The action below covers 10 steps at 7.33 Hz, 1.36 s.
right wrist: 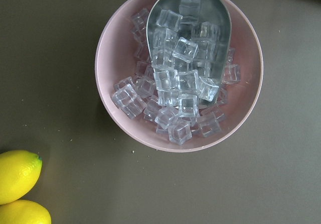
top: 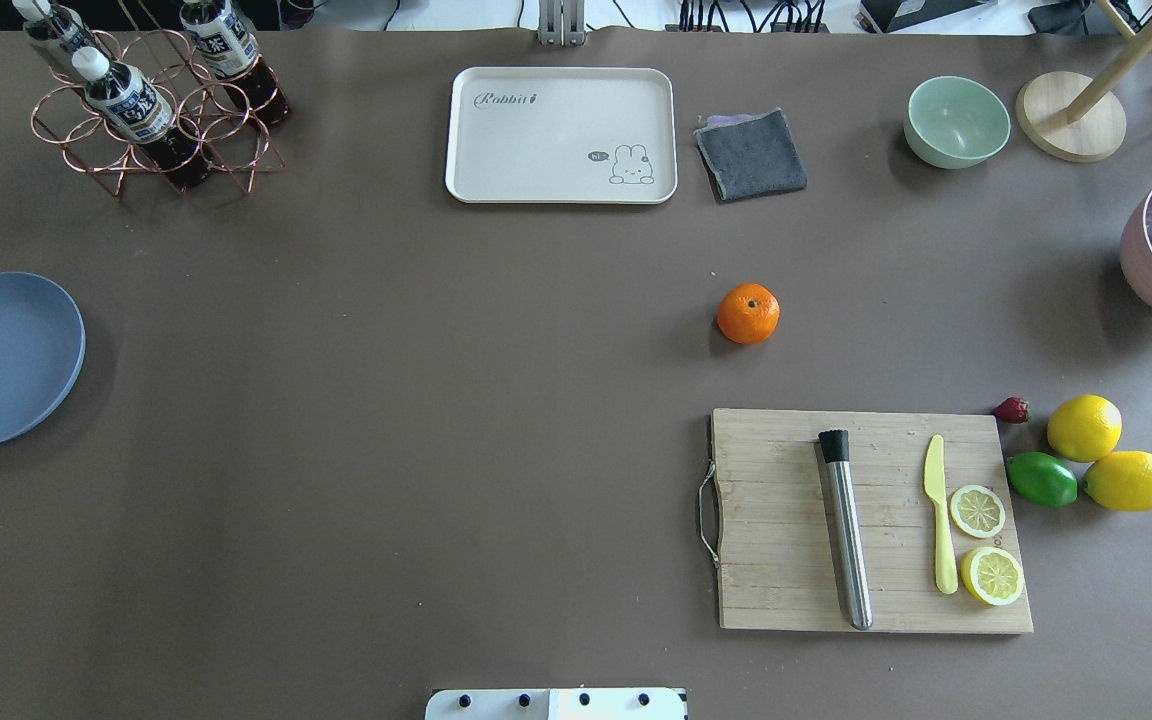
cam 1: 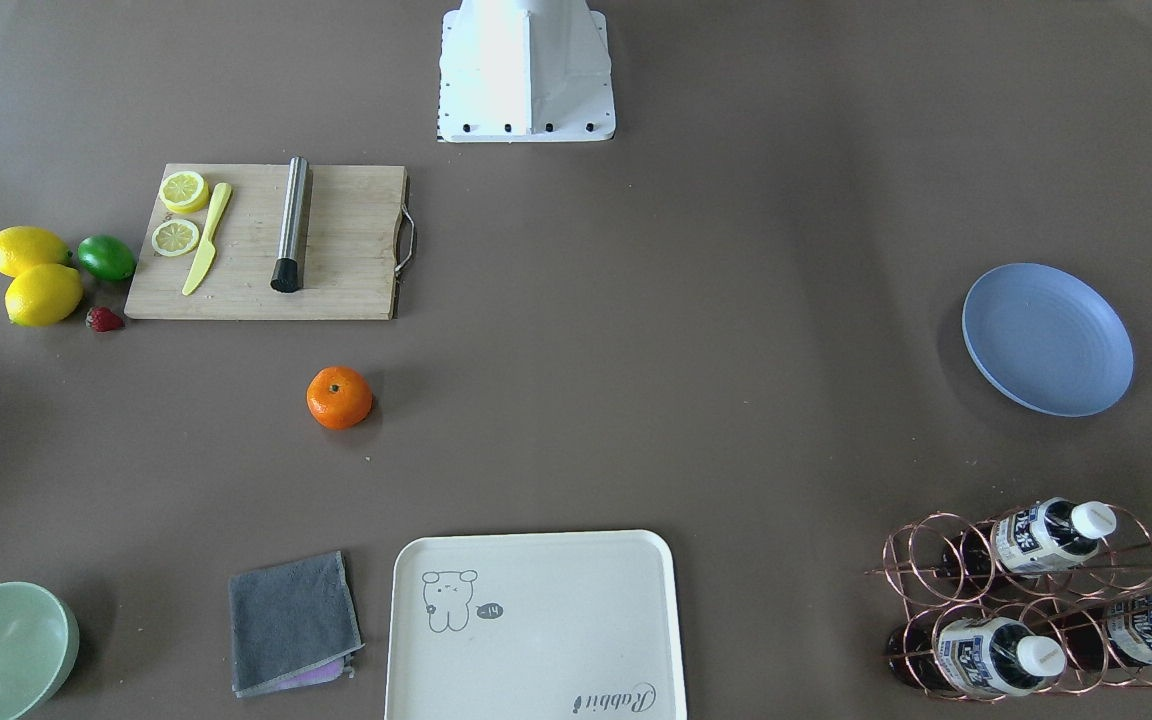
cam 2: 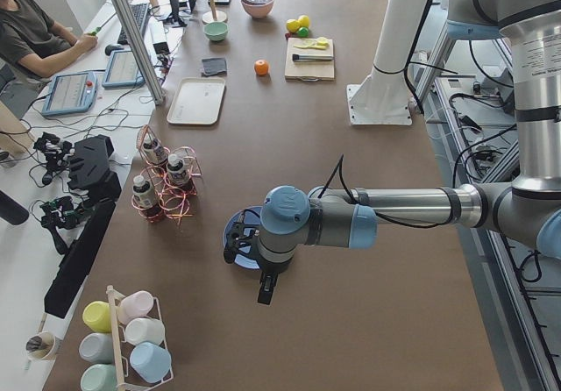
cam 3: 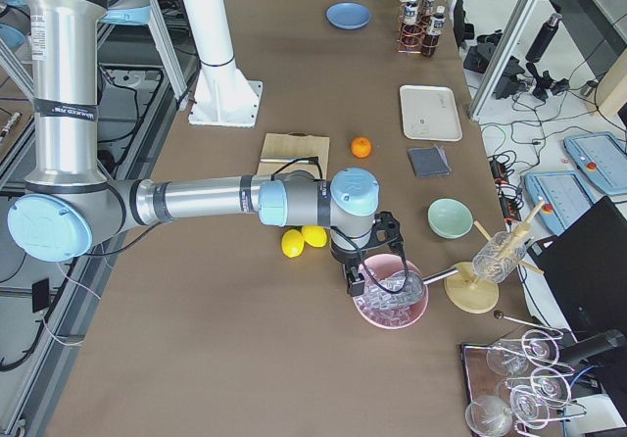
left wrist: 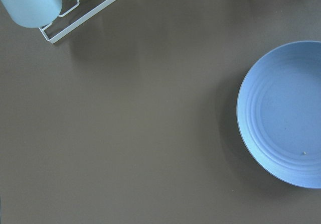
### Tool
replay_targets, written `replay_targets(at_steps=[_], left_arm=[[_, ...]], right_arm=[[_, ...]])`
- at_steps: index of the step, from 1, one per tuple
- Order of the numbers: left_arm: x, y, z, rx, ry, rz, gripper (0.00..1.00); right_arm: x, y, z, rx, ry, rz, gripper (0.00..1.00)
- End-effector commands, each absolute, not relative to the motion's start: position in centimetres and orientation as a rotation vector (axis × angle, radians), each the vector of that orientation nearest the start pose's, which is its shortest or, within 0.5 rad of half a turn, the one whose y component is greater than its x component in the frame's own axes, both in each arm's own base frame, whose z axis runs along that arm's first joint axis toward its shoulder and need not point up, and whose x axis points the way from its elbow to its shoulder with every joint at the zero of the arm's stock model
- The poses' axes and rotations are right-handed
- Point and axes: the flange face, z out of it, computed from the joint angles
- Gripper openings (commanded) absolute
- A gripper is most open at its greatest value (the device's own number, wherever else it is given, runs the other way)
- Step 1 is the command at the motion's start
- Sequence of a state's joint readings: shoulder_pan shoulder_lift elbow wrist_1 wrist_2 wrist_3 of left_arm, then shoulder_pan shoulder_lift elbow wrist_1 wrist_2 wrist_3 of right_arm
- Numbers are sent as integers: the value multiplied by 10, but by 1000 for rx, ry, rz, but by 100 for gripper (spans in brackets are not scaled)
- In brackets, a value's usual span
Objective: Pick orange to plate
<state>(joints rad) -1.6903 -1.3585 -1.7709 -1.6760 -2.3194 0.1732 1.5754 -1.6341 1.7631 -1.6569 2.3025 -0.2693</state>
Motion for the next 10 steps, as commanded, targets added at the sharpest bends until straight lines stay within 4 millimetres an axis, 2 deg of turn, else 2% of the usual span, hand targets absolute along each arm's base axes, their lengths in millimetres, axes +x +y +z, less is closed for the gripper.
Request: replay_targets(at_steps=[1, 5, 10], left_arm=[[-114, -398, 645, 203, 726, 88, 98], [-113, -399, 642, 209, 736, 91, 98], [-112, -395, 649, 197, 737, 91, 98]], right_arm=[[68, -464, 607, 137, -724, -268, 100], [65, -465, 606, 143, -725, -278, 100], [64, -464, 606, 143, -737, -276, 100]])
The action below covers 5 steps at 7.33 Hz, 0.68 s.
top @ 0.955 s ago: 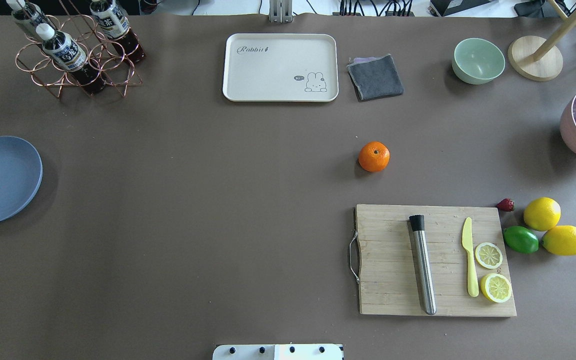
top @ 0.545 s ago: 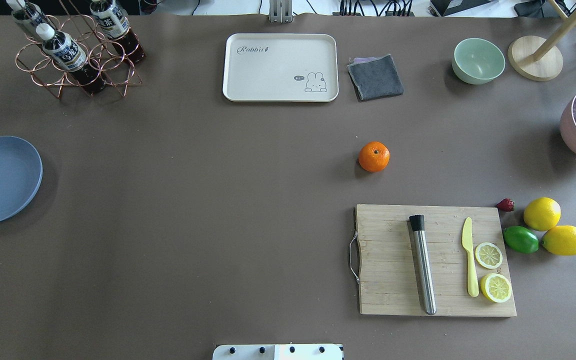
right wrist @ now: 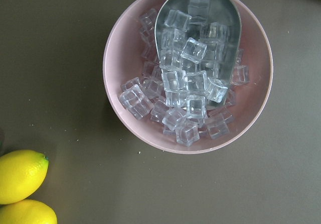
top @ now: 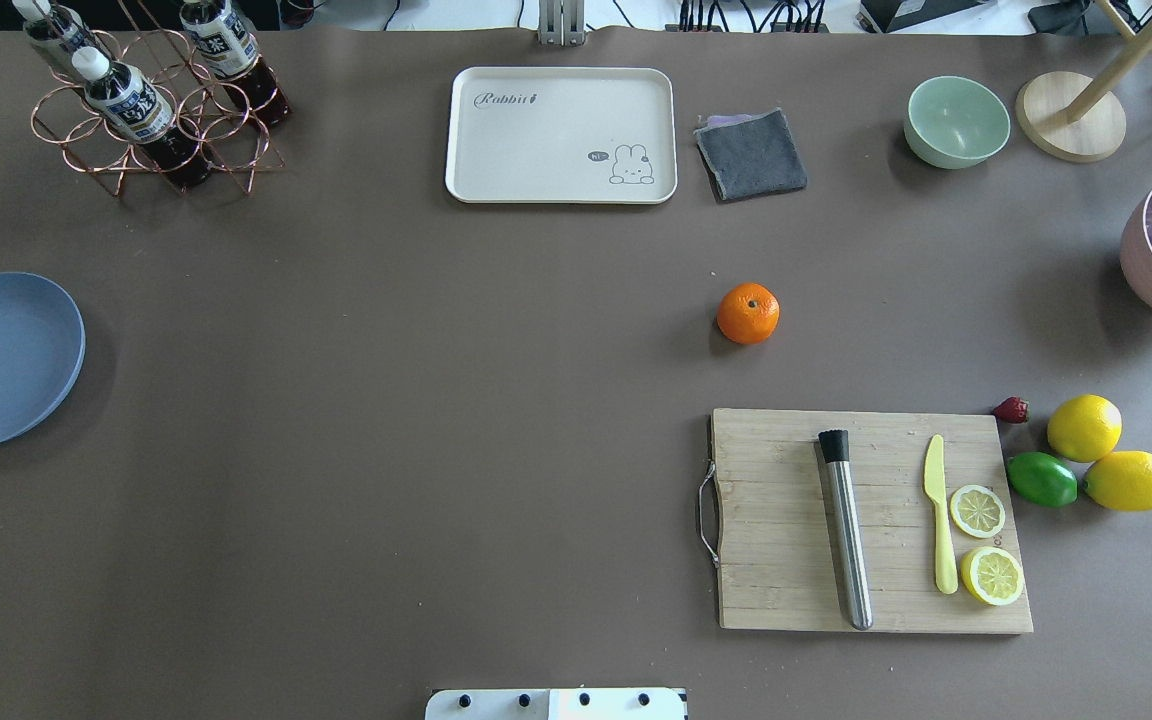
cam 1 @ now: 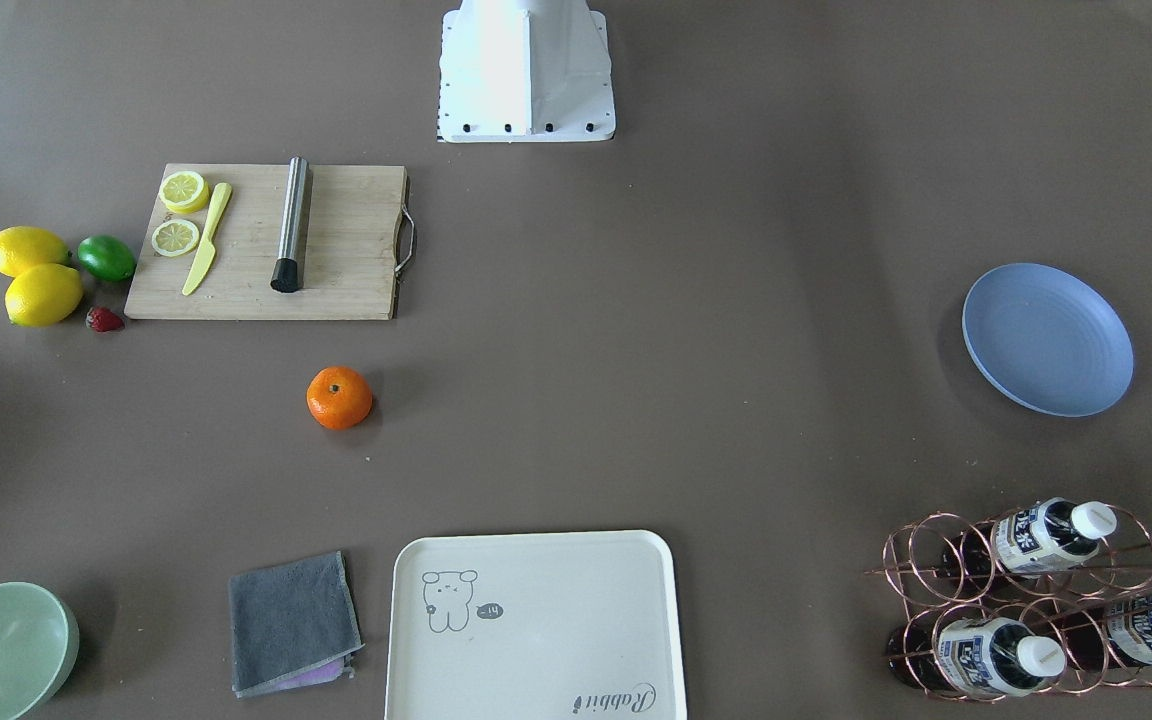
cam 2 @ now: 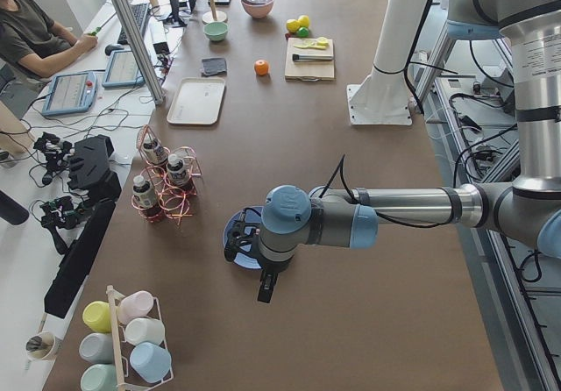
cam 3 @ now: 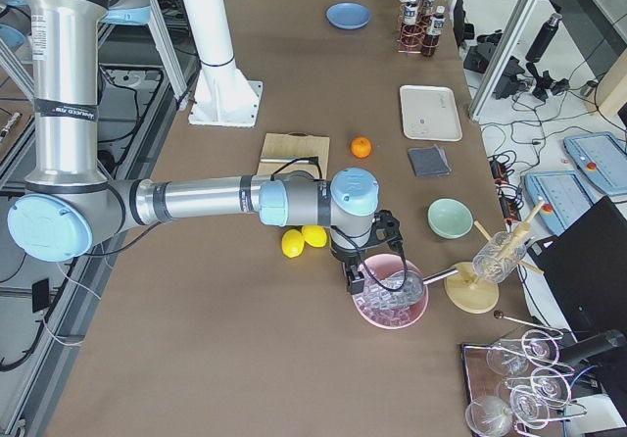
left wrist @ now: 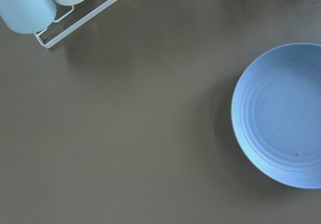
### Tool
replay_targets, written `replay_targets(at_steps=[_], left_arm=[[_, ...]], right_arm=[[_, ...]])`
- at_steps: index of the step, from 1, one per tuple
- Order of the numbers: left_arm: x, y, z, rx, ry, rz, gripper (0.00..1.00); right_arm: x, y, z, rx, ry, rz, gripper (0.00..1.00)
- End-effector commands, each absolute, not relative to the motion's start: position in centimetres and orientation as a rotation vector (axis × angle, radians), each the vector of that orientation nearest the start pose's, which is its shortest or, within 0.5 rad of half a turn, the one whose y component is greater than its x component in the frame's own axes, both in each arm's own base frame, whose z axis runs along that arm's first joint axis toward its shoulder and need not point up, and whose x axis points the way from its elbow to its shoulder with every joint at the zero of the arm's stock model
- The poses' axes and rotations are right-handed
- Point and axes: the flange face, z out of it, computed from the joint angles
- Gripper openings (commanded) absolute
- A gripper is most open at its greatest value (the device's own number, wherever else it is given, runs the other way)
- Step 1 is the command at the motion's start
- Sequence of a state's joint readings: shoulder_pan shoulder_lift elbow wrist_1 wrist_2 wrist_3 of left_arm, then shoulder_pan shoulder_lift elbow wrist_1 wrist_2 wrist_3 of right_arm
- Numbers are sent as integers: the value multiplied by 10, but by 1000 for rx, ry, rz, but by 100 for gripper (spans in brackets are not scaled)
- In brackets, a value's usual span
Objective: Pick orange to plate
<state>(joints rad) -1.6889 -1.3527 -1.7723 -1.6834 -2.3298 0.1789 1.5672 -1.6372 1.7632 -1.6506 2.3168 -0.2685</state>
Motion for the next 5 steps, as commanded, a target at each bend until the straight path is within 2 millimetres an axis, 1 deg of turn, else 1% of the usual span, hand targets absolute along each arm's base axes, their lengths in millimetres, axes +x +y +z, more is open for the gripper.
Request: replay_targets(at_steps=[1, 3, 5], left_arm=[[-112, -393, 651, 191, 738, 87, 98], [-111, -393, 654, 187, 740, 88, 98], [-111, -393, 652, 190, 742, 91, 98]], right_arm=[[63, -465, 605, 143, -737, -276, 100], [63, -462, 610, 133, -741, -271, 100], [63, -462, 609, 136, -743, -272, 100]])
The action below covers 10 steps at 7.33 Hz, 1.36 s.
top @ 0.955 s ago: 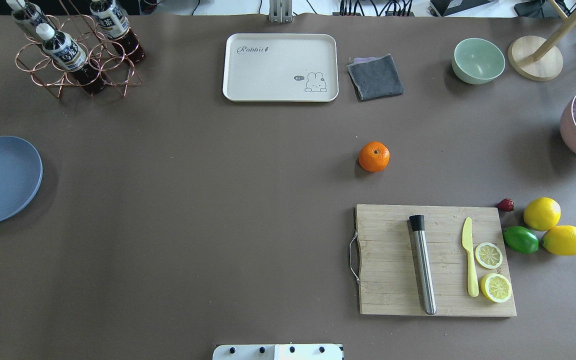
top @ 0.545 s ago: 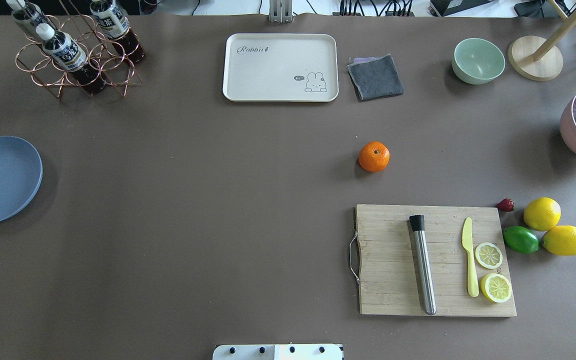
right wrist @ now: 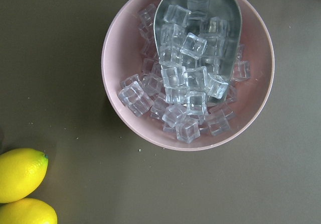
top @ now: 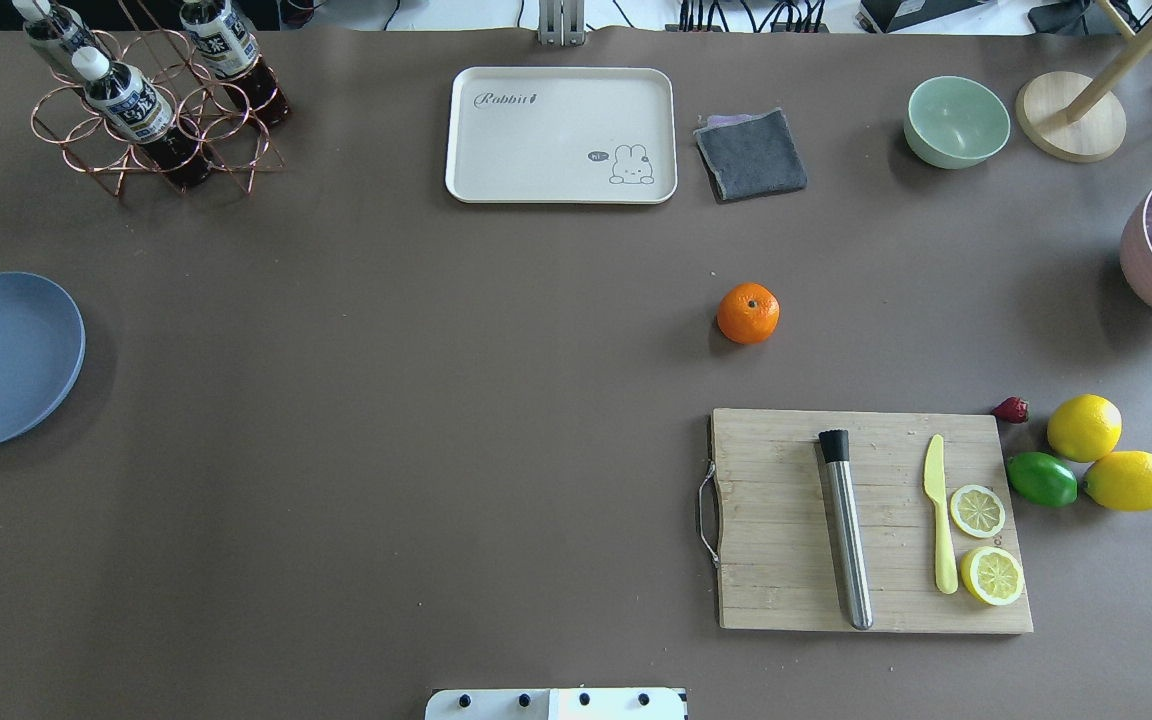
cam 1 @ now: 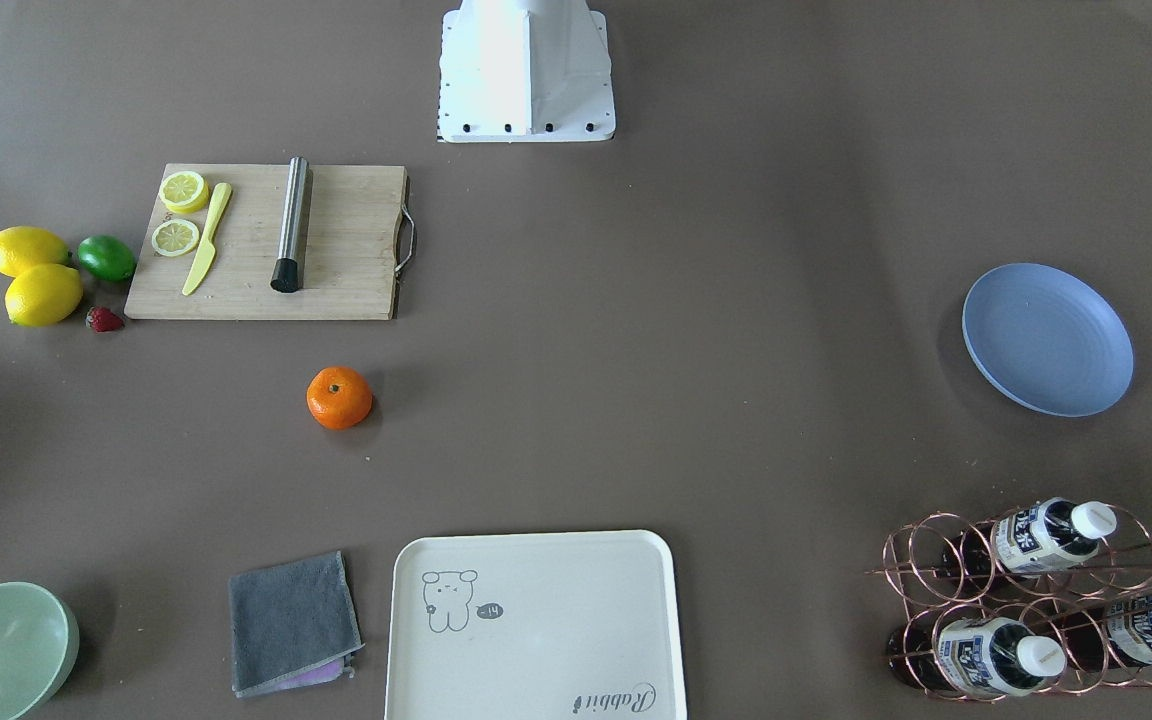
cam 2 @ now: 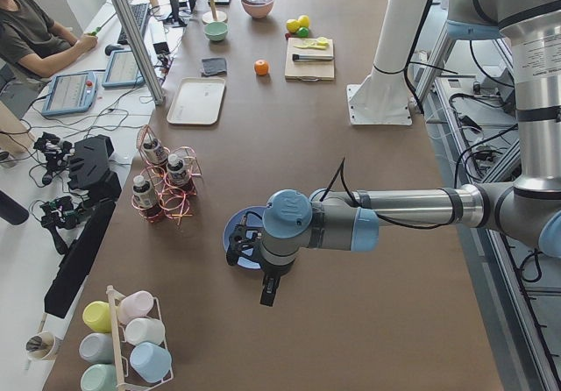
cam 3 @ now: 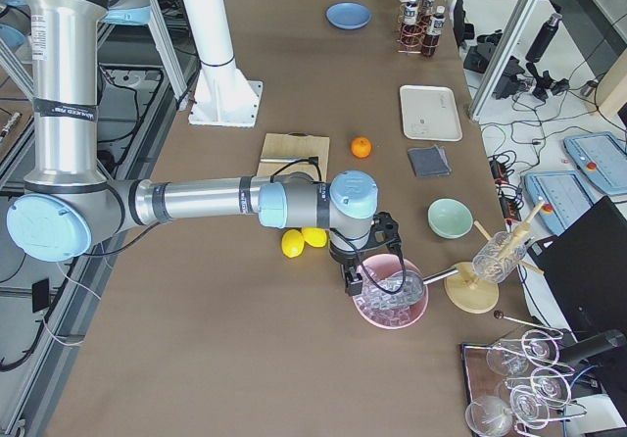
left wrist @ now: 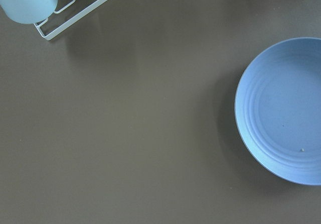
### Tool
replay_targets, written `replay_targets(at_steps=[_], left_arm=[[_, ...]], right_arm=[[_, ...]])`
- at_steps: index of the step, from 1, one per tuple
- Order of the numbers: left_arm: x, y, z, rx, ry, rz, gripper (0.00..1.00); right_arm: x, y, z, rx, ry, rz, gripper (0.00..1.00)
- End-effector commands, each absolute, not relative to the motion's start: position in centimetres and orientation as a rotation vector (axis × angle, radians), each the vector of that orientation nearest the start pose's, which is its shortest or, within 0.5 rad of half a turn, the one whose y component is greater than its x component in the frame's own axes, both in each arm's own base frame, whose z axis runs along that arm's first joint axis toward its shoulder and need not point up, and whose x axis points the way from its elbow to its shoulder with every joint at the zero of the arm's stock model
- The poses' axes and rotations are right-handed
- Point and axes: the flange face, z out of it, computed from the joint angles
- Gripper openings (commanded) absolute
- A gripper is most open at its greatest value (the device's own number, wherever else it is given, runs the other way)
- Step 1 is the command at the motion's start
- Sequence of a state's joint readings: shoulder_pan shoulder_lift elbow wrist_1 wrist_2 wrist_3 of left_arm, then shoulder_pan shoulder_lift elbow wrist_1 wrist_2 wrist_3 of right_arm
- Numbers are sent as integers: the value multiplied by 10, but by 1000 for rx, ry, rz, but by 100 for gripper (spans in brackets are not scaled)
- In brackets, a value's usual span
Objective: Pick orange to plate
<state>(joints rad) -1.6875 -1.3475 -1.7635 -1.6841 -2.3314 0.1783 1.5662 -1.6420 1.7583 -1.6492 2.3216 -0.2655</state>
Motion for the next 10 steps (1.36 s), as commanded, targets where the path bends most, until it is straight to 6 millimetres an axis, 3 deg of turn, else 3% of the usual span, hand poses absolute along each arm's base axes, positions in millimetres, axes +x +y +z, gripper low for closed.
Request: replay_targets(at_steps=[1, 10], left_arm=[[-110, -393, 652, 191, 756, 89, 98], [-107, -393, 647, 185, 797, 55, 98]], right_arm=[[63, -462, 609, 136, -741, -272, 100], [63, -458, 615, 124, -746, -266, 100]])
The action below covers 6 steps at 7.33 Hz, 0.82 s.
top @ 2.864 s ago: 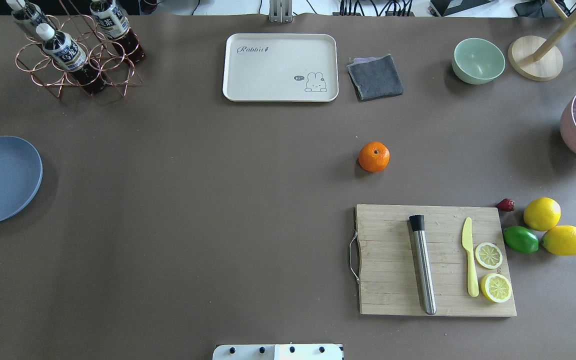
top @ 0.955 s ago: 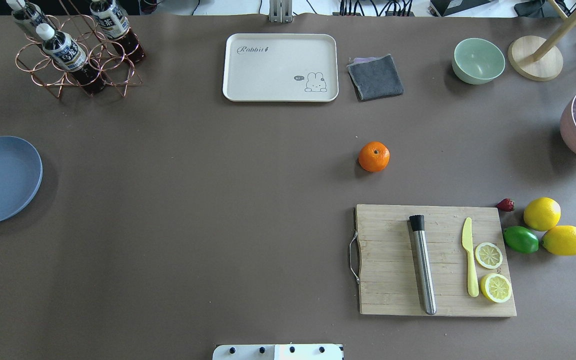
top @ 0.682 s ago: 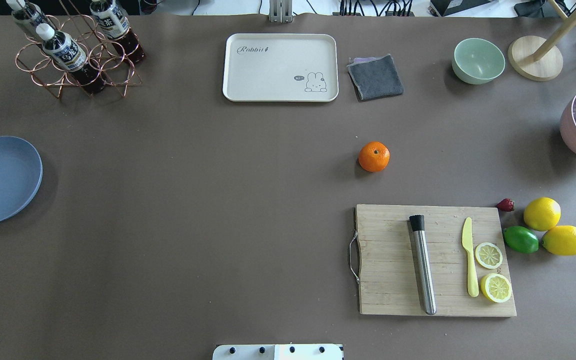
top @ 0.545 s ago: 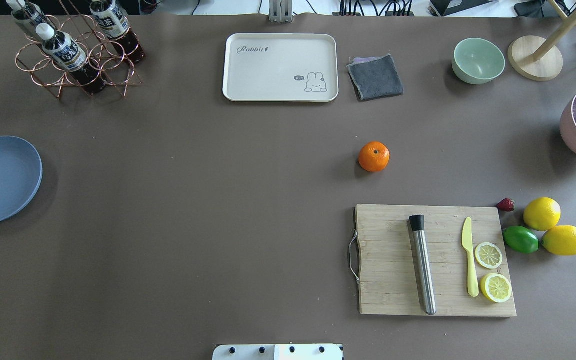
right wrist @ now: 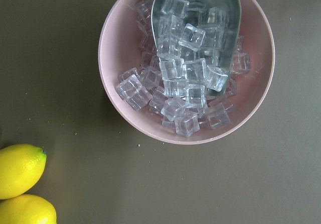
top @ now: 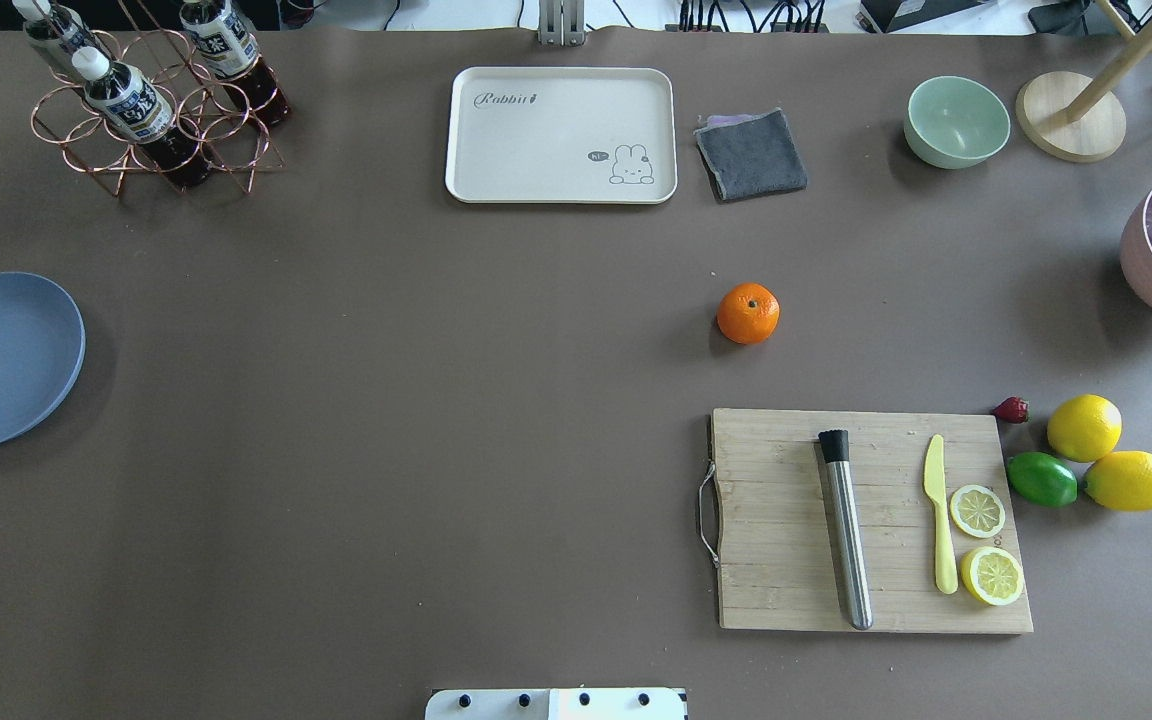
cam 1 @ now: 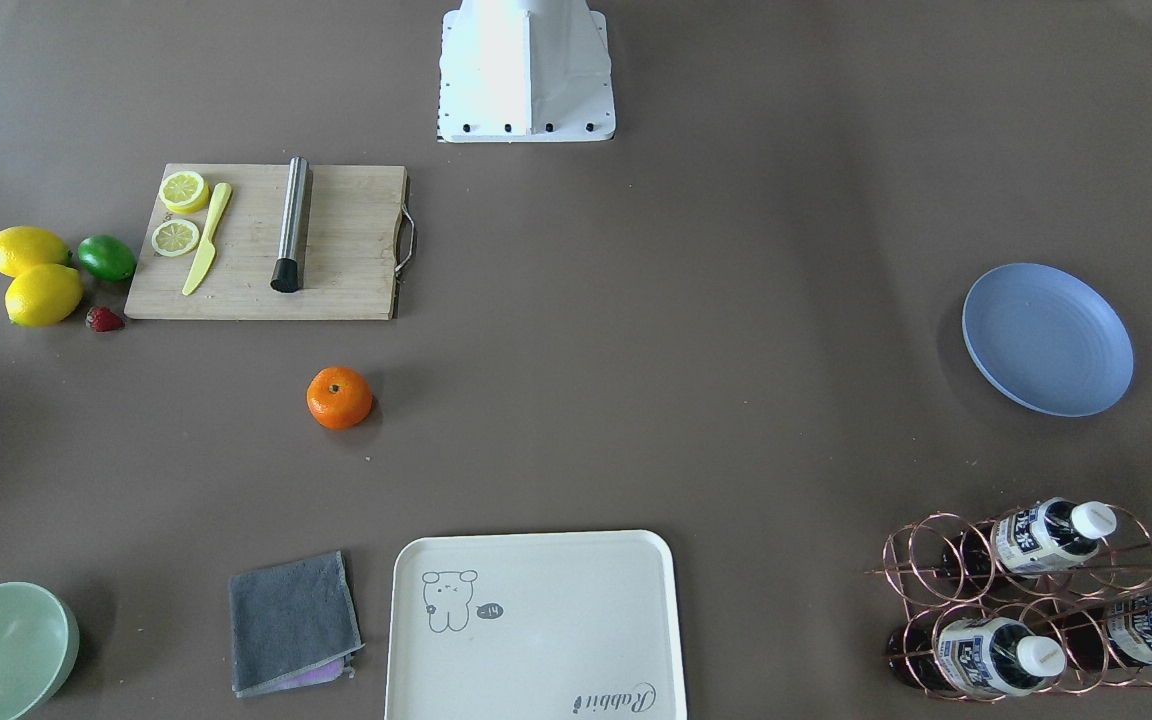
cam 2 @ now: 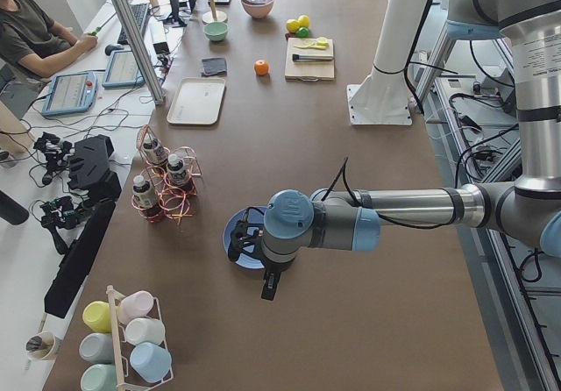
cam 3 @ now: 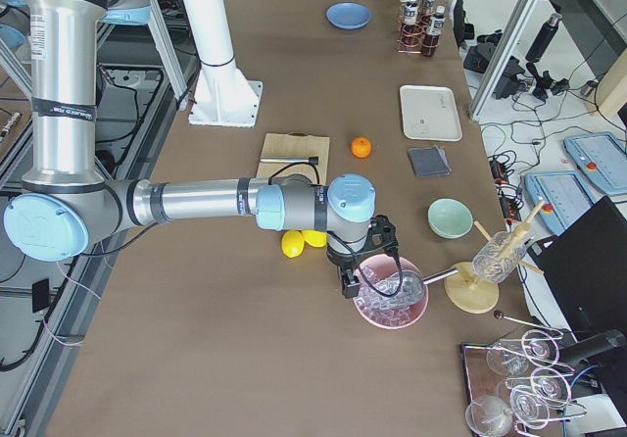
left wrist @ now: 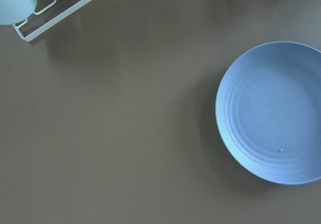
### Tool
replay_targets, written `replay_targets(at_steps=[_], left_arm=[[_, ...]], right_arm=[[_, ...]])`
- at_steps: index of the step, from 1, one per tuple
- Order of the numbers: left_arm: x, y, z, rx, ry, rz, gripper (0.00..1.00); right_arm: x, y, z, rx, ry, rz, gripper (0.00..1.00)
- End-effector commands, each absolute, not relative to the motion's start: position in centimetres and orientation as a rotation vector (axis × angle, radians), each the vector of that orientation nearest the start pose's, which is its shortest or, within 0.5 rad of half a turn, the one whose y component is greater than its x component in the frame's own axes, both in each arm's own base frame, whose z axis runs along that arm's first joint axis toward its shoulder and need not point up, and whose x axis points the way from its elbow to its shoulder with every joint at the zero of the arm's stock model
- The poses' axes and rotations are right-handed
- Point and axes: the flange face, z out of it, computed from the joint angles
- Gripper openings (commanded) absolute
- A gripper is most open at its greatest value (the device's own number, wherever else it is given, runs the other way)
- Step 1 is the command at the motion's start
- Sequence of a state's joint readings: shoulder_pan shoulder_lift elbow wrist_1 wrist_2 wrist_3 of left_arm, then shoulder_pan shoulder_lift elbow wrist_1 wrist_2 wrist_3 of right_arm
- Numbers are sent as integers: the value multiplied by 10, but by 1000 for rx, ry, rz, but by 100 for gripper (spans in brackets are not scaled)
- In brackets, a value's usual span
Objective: Pick orange to plate
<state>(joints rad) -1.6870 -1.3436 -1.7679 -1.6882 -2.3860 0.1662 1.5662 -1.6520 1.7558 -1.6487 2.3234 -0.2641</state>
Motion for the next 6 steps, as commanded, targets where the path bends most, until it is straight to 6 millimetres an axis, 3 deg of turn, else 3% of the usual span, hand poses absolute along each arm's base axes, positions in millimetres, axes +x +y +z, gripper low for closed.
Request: replay_targets(at_steps=[1, 4, 5, 6], left_arm=[[-104, -394, 648, 176, 799, 48, 98], [-89, -400, 655, 152, 804, 78, 98], [-88, -406, 671, 151, 804, 78, 98], [-76, -412, 685, 159, 810, 47, 98]], right_arm=[[62, -458, 615, 123, -746, -267, 100], [62, -458, 616, 123, -747, -271, 100], [59, -458, 611, 133, -777, -274, 100], [59, -459, 605, 150, -777, -292, 100]])
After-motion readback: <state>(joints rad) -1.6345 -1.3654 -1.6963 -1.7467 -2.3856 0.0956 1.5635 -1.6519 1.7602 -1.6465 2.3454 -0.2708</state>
